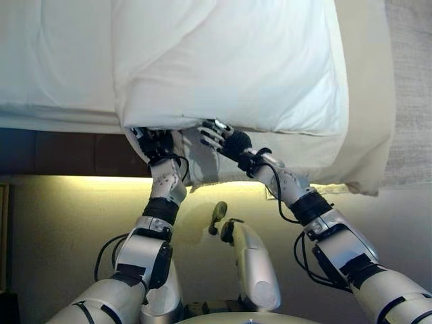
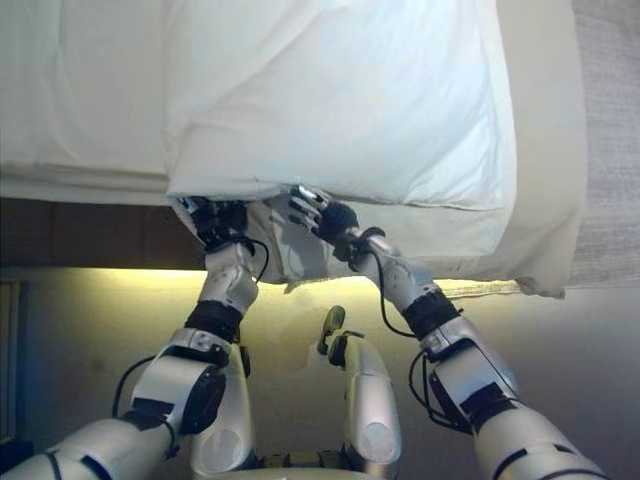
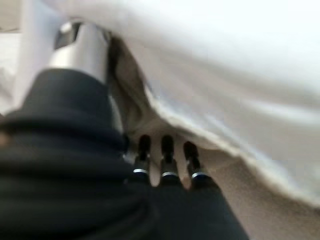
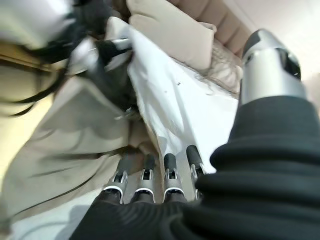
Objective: Make the bed neatly
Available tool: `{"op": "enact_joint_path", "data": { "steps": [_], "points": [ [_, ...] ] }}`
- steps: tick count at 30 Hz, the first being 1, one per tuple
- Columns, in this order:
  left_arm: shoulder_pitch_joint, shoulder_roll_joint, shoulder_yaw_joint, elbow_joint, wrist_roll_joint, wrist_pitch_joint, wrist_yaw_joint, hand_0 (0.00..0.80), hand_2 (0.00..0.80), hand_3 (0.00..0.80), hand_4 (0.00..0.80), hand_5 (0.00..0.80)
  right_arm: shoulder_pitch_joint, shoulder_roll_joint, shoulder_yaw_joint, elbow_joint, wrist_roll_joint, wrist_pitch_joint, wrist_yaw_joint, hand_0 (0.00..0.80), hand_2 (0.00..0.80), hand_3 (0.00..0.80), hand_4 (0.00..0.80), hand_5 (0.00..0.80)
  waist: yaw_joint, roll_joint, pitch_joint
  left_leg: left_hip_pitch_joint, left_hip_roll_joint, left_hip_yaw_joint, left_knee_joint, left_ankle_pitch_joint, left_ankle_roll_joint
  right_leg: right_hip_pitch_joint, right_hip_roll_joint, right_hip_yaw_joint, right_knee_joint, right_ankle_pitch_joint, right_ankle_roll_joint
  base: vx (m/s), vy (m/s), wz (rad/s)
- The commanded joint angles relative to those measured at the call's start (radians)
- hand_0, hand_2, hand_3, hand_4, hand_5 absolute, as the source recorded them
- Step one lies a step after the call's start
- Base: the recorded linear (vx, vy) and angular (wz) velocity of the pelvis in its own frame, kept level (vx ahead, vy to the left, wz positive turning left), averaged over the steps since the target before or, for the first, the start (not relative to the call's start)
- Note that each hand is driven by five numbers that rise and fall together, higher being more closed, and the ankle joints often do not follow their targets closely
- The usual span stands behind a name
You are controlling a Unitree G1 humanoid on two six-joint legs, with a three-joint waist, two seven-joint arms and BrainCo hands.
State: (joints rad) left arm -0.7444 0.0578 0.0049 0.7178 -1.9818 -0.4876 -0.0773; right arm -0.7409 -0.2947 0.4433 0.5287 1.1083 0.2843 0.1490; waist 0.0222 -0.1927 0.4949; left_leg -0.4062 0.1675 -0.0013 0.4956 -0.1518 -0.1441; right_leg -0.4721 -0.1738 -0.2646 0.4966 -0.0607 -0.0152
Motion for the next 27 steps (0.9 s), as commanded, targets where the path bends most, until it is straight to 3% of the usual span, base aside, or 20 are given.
{"op": "enact_joint_path", "data": {
  "steps": [1,3,15,20,27],
  "points": [
    [0.065,0.102,0.032,-0.102,0.010,0.047,-0.104,0.000,0.000,0.000,0.000,0.000,0.135,-0.012,-0.017,-0.038,-0.038,0.030,0.076,0.000,0.000,0.000,0.000,0.000,0.032,0.018,-0.127,0.024,-0.026,0.037,-0.035,0.028,0.053,0.145,-0.057,0.040,-0.123,0.003,0.115,0.066,0.040,0.04],
    [0.110,0.119,0.039,-0.112,0.010,0.085,-0.135,0.000,0.000,0.000,0.000,0.000,0.201,-0.008,-0.023,-0.037,-0.065,0.035,0.100,0.000,0.000,0.000,0.000,0.000,0.033,0.022,-0.137,0.046,-0.031,0.048,-0.055,0.051,0.058,0.173,-0.066,0.030,-0.157,0.030,0.113,-0.016,0.049,0.04],
    [0.382,0.172,0.104,-0.190,0.040,0.234,-0.204,0.000,0.000,0.000,0.000,0.000,0.490,0.004,-0.163,0.137,-0.208,0.053,0.211,0.000,0.000,0.000,0.000,0.000,0.081,0.085,-0.255,0.265,-0.078,0.046,-0.178,0.040,0.080,0.406,-0.091,0.007,-0.296,0.051,0.153,0.118,0.075,0.01],
    [0.496,0.195,0.190,-0.228,0.201,0.322,-0.199,0.000,0.000,0.000,0.000,0.000,0.572,0.002,-0.235,0.202,-0.240,0.043,0.229,0.000,0.000,0.000,0.000,0.000,0.113,0.114,-0.314,0.334,-0.095,0.035,-0.252,0.056,0.087,0.475,-0.099,-0.009,-0.362,0.070,0.160,0.143,0.066,0.04],
    [0.671,0.191,0.331,-0.272,0.300,0.443,-0.203,0.000,0.000,0.000,0.000,0.000,0.617,0.008,-0.325,0.256,-0.249,0.003,0.235,0.000,0.000,0.000,0.000,0.000,0.176,0.146,-0.352,0.374,-0.121,0.007,-0.315,0.069,0.092,0.527,-0.105,-0.039,-0.420,0.088,0.155,0.052,0.045,0.11]
  ]
}}
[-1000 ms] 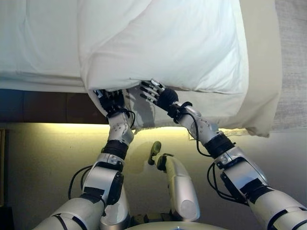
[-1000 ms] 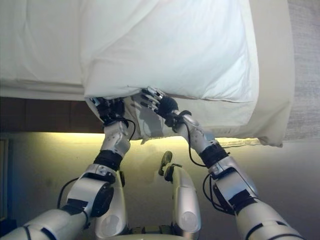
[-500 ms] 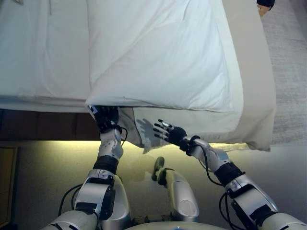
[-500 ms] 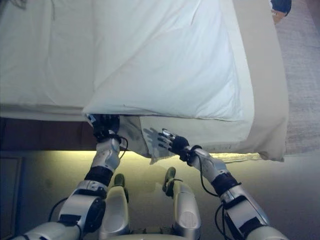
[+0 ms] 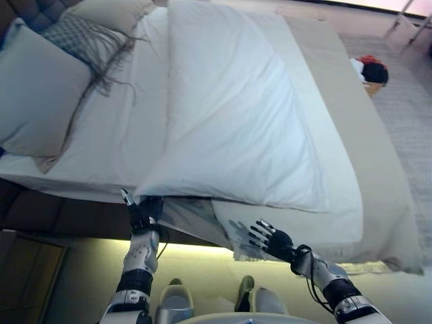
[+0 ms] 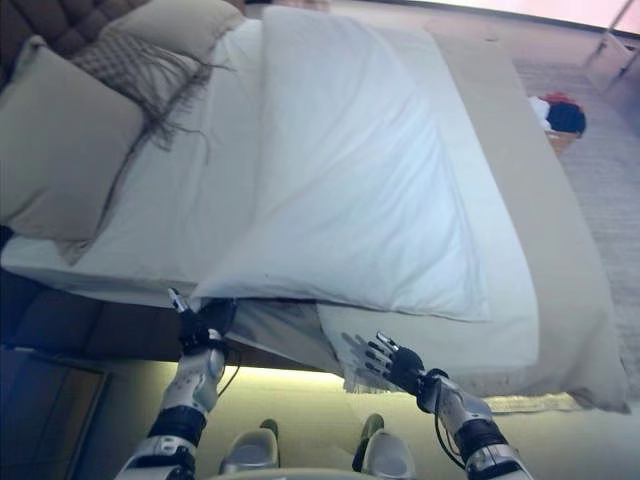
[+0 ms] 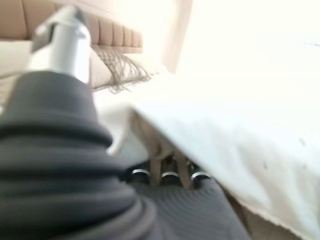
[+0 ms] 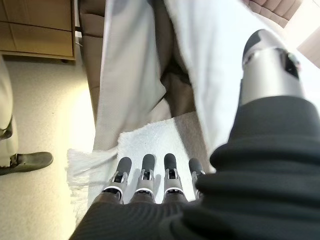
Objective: Make the bed neatly
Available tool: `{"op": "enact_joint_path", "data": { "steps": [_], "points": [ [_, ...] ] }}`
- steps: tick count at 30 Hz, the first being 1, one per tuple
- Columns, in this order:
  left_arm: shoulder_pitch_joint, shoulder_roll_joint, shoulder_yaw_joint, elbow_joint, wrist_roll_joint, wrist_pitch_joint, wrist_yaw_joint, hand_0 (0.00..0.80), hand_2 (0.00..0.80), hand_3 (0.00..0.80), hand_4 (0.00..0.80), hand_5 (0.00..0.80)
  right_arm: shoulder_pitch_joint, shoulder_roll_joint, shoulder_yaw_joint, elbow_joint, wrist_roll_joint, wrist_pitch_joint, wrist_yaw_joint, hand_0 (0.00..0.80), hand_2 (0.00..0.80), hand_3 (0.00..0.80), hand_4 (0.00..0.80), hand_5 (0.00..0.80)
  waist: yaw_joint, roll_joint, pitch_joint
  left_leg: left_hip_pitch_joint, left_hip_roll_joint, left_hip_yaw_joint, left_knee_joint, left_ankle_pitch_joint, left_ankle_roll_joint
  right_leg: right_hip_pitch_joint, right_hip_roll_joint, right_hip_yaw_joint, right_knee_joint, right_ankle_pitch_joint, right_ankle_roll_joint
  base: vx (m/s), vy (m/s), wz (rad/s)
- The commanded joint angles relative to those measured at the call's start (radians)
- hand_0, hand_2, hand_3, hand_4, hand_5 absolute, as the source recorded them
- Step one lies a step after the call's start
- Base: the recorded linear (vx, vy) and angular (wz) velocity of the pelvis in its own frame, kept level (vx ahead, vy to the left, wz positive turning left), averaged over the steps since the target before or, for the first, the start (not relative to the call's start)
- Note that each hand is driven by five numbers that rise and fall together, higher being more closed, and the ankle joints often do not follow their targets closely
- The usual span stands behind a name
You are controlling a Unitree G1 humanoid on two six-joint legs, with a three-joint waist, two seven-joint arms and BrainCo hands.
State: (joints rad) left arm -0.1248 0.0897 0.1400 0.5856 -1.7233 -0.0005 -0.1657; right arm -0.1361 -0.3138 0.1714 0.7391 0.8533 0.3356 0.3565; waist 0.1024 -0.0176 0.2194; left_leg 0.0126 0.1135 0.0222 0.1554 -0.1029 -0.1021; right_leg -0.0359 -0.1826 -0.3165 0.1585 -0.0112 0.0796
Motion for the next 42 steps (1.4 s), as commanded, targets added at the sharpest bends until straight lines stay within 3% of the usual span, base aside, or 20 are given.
{"op": "enact_joint_path", "data": {
  "steps": [1,6,13,19,24,33,38,42],
  "points": [
    [0.074,0.160,0.217,-0.137,0.051,-0.032,-0.119,0.000,0.000,0.000,0.000,0.000,0.016,0.026,-0.064,0.051,0.007,-0.050,0.028,0.000,0.000,0.000,0.000,0.000,0.103,-0.026,-0.079,-0.041,-0.068,-0.021,0.018,0.023,0.050,0.097,-0.097,0.009,-0.088,0.040,0.060,0.022,0.047,0.14],
    [0.153,0.232,0.361,0.002,-0.018,-0.018,-0.109,0.000,0.000,0.000,0.000,0.000,0.006,-0.007,-0.123,0.126,0.004,-0.037,0.047,0.000,0.000,0.000,0.000,0.000,0.136,-0.012,-0.095,-0.025,-0.073,-0.039,-0.014,0.038,0.049,0.120,-0.100,-0.017,-0.105,0.041,0.057,0.009,0.073,0.15],
    [0.174,0.461,0.553,0.373,-0.107,0.007,-0.104,0.000,0.000,0.000,0.000,0.000,-0.038,-0.057,-0.140,0.251,-0.027,-0.062,0.094,0.000,0.000,0.000,0.000,0.000,0.152,0.001,-0.112,-0.016,-0.071,-0.052,-0.031,0.042,0.045,0.133,-0.106,-0.040,-0.114,0.037,0.062,0.009,0.091,0.05],
    [0.194,0.562,0.636,0.529,-0.134,0.018,-0.105,0.000,0.000,0.000,0.000,0.000,-0.043,-0.071,-0.145,0.308,-0.028,-0.091,0.110,0.000,0.000,0.000,0.000,0.000,0.166,0.001,-0.120,-0.027,-0.074,-0.060,-0.027,0.036,0.044,0.133,-0.113,-0.054,-0.120,0.036,0.067,-0.017,0.054,-0.05],
    [0.231,0.640,0.705,0.623,-0.113,0.061,-0.019,0.000,0.000,0.000,0.000,0.000,-0.050,-0.100,-0.162,0.347,-0.036,-0.091,0.116,0.000,0.000,0.000,0.000,0.000,0.179,0.007,-0.117,-0.043,-0.078,-0.068,-0.015,0.030,0.043,0.129,-0.122,-0.066,-0.116,0.033,0.069,-0.027,0.070,-0.05],
    [0.274,0.798,0.763,0.782,-0.025,0.247,0.049,0.000,0.000,0.000,0.000,0.000,-0.048,-0.137,-0.145,0.365,-0.075,-0.124,0.158,0.000,0.000,0.000,0.000,0.000,0.188,0.015,-0.097,-0.070,-0.076,-0.067,0.024,0.008,0.046,0.119,-0.138,-0.076,-0.109,0.044,0.081,-0.037,0.061,-0.02],
    [0.309,0.894,0.810,0.824,0.104,0.359,0.008,0.000,0.000,0.000,0.000,0.000,-0.046,-0.160,-0.144,0.378,-0.078,-0.127,0.175,0.000,0.000,0.000,0.000,0.000,0.196,0.023,-0.093,-0.076,-0.079,-0.061,0.023,0.007,0.051,0.118,-0.152,-0.083,-0.119,0.066,0.089,-0.037,0.038,-0.01],
    [0.302,0.974,0.836,0.836,0.154,0.363,0.035,0.000,0.000,0.000,0.000,0.000,-0.057,-0.168,-0.139,0.400,-0.088,-0.139,0.187,0.000,0.000,0.000,0.000,0.000,0.205,0.033,-0.098,-0.078,-0.087,-0.064,0.013,0.011,0.056,0.120,-0.160,-0.092,-0.127,0.078,0.094,-0.032,0.013,-0.02]
  ]
}}
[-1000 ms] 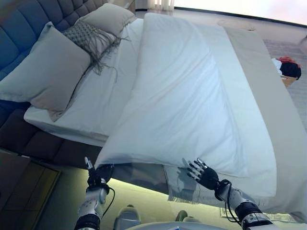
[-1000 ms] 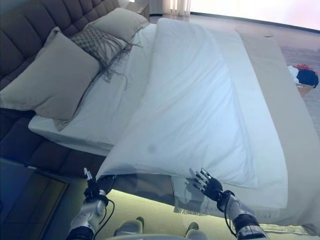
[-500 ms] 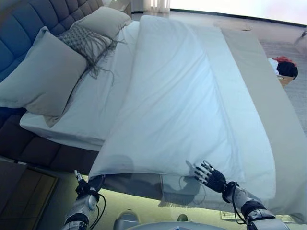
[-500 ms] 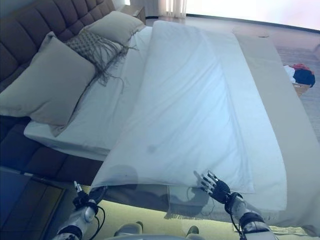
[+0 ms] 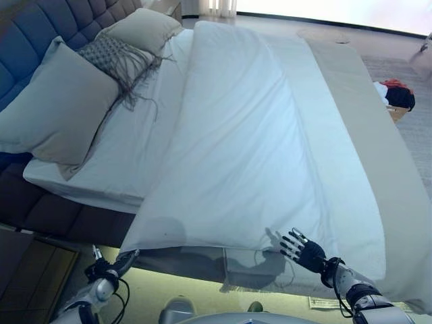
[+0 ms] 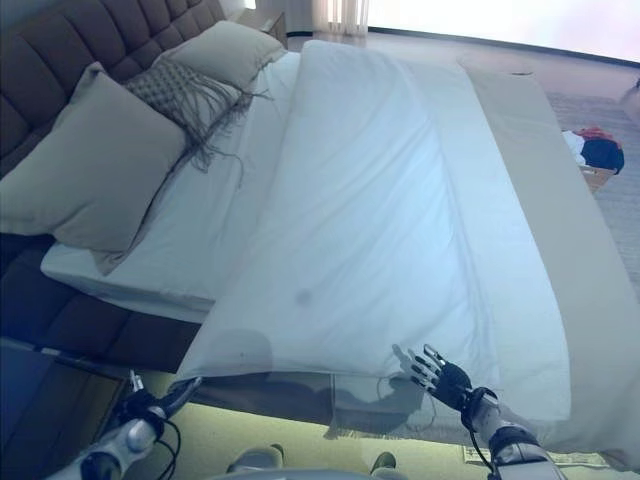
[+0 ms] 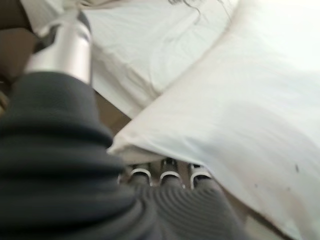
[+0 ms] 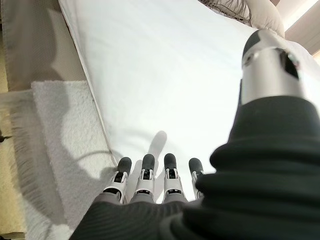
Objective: Make the bed neatly
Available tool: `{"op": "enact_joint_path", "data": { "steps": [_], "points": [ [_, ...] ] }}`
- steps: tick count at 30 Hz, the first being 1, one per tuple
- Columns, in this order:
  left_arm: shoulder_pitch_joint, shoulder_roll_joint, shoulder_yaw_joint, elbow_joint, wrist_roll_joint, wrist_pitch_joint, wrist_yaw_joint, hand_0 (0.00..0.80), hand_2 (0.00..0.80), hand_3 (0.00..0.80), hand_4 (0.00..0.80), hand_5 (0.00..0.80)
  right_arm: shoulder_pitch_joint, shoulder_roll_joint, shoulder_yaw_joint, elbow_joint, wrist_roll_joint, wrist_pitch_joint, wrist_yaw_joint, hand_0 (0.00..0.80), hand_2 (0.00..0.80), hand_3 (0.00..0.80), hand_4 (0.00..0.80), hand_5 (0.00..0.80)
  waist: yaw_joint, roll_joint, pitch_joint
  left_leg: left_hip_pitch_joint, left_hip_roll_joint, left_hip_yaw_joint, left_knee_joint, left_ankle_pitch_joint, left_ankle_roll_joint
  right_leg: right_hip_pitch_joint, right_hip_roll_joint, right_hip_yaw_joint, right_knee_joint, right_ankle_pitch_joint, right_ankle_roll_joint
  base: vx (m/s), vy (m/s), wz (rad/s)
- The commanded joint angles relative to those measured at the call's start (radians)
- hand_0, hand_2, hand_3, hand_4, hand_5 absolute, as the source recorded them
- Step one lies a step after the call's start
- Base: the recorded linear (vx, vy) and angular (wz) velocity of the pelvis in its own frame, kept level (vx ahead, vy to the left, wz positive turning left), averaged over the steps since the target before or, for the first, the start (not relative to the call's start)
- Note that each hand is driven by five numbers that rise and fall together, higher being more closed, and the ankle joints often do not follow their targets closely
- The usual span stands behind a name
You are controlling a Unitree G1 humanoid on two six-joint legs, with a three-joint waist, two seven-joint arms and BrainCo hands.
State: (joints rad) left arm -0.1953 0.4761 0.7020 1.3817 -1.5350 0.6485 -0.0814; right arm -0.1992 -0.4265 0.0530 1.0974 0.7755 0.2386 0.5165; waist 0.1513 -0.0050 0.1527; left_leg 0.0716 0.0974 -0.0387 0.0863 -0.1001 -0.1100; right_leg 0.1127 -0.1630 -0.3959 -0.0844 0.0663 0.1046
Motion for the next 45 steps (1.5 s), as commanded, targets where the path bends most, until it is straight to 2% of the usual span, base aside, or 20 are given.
{"op": "enact_joint_path", "data": {
  "steps": [1,5,9,12,15,18,24,31,37,45],
  "points": [
    [0.377,0.607,0.282,0.030,-0.025,-0.282,-0.050,0.000,0.000,0.000,0.000,0.000,0.005,-0.057,-0.014,0.032,-0.009,-0.044,0.021,0.000,0.000,0.000,0.000,0.000,0.159,0.024,-0.031,-0.137,-0.072,-0.005,0.080,0.009,0.065,-0.029,-0.182,-0.016,0.116,0.002,0.069,-0.038,0.026,-0.06],
    [0.414,0.667,0.324,0.016,-0.009,-0.264,-0.034,0.000,0.000,0.000,0.000,0.000,0.013,-0.075,-0.002,0.021,0.007,-0.043,0.008,0.000,0.000,0.000,0.000,0.000,0.167,0.032,-0.033,-0.142,-0.076,-0.011,0.076,0.010,0.069,-0.036,-0.184,-0.020,0.118,0.004,0.069,-0.043,0.018,-0.03],
    [0.439,0.685,0.339,0.024,0.028,-0.230,-0.035,0.000,0.000,0.000,0.000,0.000,0.012,-0.086,-0.007,0.037,0.019,-0.036,0.001,0.000,0.000,0.000,0.000,0.000,0.171,0.026,-0.027,-0.147,-0.076,-0.012,0.071,0.011,0.071,-0.041,-0.181,-0.026,0.115,0.008,0.070,-0.047,-0.023,0.04],
    [0.425,0.671,0.304,0.026,0.057,-0.187,-0.079,0.000,0.000,0.000,0.000,0.000,0.013,-0.087,-0.008,0.054,0.030,-0.045,0.010,0.000,0.000,0.000,0.000,0.000,0.168,0.015,-0.024,-0.147,-0.076,-0.013,0.059,0.015,0.072,-0.045,-0.180,-0.031,0.111,0.015,0.074,-0.044,-0.056,0.02],
    [0.385,0.645,0.252,0.012,0.049,-0.182,-0.068,0.000,0.000,0.000,0.000,0.000,0.004,-0.074,-0.015,0.068,0.040,-0.065,0.019,0.000,0.000,0.000,0.000,0.000,0.169,0.011,-0.023,-0.145,-0.076,-0.015,0.048,0.018,0.073,-0.049,-0.177,-0.032,0.107,0.024,0.076,-0.026,-0.068,0.03],
    [0.354,0.603,0.204,-0.005,0.042,-0.185,-0.066,0.000,0.000,0.000,0.000,0.000,-0.001,-0.056,-0.011,0.054,0.033,-0.077,0.023,0.000,0.000,0.000,0.000,0.000,0.161,0.008,-0.019,-0.144,-0.074,-0.007,0.044,0.017,0.075,-0.061,-0.174,-0.027,0.112,0.022,0.074,-0.043,-0.027,0.08],
    [0.295,0.474,0.111,-0.036,0.017,-0.184,-0.068,0.000,0.000,0.000,0.000,0.000,-0.007,-0.052,-0.031,0.055,0.010,-0.081,0.028,0.000,0.000,0.000,0.000,0.000,0.137,-0.003,0.018,-0.165,-0.064,0.010,0.065,0.009,0.072,-0.098,-0.169,-0.006,0.137,0.010,0.070,-0.075,0.007,0.10],
    [0.233,0.335,0.006,-0.073,0.115,-0.176,-0.145,0.000,0.000,0.000,0.000,0.000,-0.019,-0.057,-0.064,0.064,0.007,-0.083,0.047,0.000,0.000,0.000,0.000,0.000,0.123,-0.037,0.056,-0.185,-0.046,0.023,0.089,0.001,0.059,-0.112,-0.162,0.004,0.144,0.013,0.067,-0.037,-0.021,0.15],
    [0.180,0.167,-0.136,-0.171,0.087,-0.247,-0.220,0.000,0.000,0.000,0.000,0.000,-0.041,-0.030,-0.066,0.014,0.028,-0.082,0.026,0.000,0.000,0.000,0.000,0.000,0.120,-0.070,0.103,-0.231,-0.039,0.023,0.151,-0.014,0.053,-0.139,-0.162,0.013,0.181,0.008,0.063,-0.060,-0.050,0.23],
    [0.136,0.045,-0.279,-0.228,0.036,-0.304,-0.229,0.000,0.000,0.000,0.000,0.000,-0.092,-0.012,-0.049,-0.010,0.067,-0.072,-0.008,0.000,0.000,0.000,0.000,0.000,0.123,-0.107,0.168,-0.307,-0.023,-0.001,0.274,-0.043,0.047,-0.187,-0.170,0.025,0.269,-0.006,0.054,-0.084,-0.049,0.21]
  ]
}}
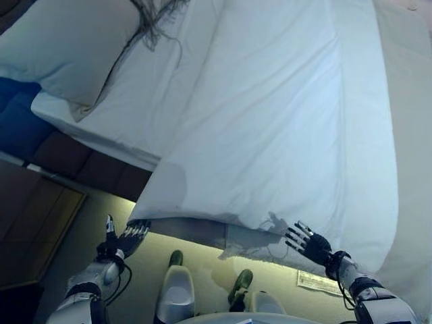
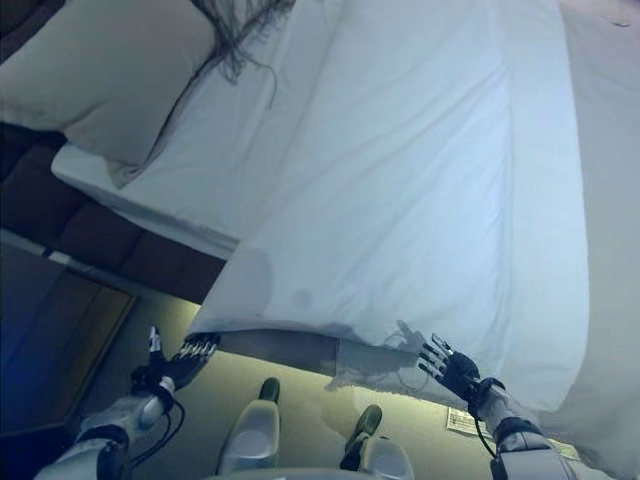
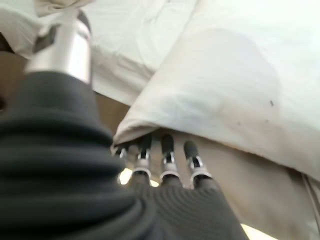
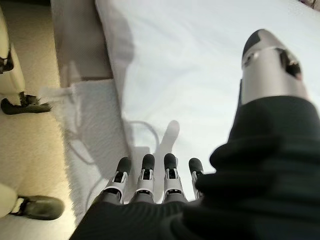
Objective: Make the bed neatly
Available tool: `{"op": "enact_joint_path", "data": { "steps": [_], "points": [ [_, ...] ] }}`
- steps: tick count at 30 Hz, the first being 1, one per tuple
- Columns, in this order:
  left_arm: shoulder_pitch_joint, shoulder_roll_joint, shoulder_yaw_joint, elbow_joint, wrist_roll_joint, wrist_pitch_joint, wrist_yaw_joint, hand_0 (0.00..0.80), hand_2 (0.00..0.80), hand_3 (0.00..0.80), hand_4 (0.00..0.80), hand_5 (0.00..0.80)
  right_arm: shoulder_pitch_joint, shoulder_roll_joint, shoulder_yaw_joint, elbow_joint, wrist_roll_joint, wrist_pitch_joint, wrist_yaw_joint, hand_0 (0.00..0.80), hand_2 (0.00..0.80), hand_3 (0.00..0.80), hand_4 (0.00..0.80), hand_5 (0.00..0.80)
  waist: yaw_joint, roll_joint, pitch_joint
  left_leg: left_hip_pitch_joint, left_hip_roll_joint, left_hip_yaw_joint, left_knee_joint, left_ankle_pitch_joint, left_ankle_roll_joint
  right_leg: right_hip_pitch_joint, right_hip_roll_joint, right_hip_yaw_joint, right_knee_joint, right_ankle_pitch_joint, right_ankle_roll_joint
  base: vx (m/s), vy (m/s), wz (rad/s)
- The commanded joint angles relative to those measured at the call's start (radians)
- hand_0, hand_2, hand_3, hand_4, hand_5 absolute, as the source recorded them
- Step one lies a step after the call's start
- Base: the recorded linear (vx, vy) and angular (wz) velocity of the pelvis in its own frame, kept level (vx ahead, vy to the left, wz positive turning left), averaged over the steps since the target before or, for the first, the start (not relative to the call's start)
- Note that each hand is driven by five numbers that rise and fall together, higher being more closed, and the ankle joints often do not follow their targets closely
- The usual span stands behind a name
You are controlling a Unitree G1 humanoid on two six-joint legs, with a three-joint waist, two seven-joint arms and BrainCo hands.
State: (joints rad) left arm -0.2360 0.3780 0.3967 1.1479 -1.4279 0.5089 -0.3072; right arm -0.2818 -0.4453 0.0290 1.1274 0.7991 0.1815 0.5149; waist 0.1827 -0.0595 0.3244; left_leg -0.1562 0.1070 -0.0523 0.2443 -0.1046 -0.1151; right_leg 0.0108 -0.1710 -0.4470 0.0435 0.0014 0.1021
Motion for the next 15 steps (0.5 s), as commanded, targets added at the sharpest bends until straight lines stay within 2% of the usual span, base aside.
{"op": "enact_joint_path", "data": {
  "steps": [1,10,15],
  "points": [
    [0.171,0.129,0.011,0.013,-0.071,-0.168,0.001,0.000,0.000,0.000,0.000,0.000,-0.016,0.010,-0.023,-0.039,0.046,-0.015,-0.003,0.000,0.000,0.000,0.000,0.000,0.092,-0.059,0.001,-0.086,-0.030,0.009,0.130,-0.043,0.053,-0.090,-0.162,0.078,0.150,0.057,0.056,-0.033,-0.057,0.20],
    [0.194,0.080,-0.010,0.128,-0.036,-0.176,0.011,0.000,0.000,0.000,0.000,0.000,-0.019,0.056,-0.011,-0.090,0.061,-0.015,0.023,0.000,0.000,0.000,0.000,0.000,0.085,-0.093,-0.008,-0.073,-0.021,0.017,0.139,-0.049,0.062,-0.088,-0.164,0.082,0.158,0.077,0.065,0.010,-0.068,0.04],
    [0.210,0.053,-0.014,0.191,0.005,-0.173,0.020,0.000,0.000,0.000,0.000,0.000,-0.012,0.068,-0.034,-0.087,0.070,-0.008,0.003,0.000,0.000,0.000,0.000,0.000,0.076,-0.093,-0.020,-0.053,-0.015,0.027,0.130,-0.054,0.066,-0.084,-0.159,0.092,0.167,0.074,0.069,0.022,-0.051,-0.04]
  ]
}}
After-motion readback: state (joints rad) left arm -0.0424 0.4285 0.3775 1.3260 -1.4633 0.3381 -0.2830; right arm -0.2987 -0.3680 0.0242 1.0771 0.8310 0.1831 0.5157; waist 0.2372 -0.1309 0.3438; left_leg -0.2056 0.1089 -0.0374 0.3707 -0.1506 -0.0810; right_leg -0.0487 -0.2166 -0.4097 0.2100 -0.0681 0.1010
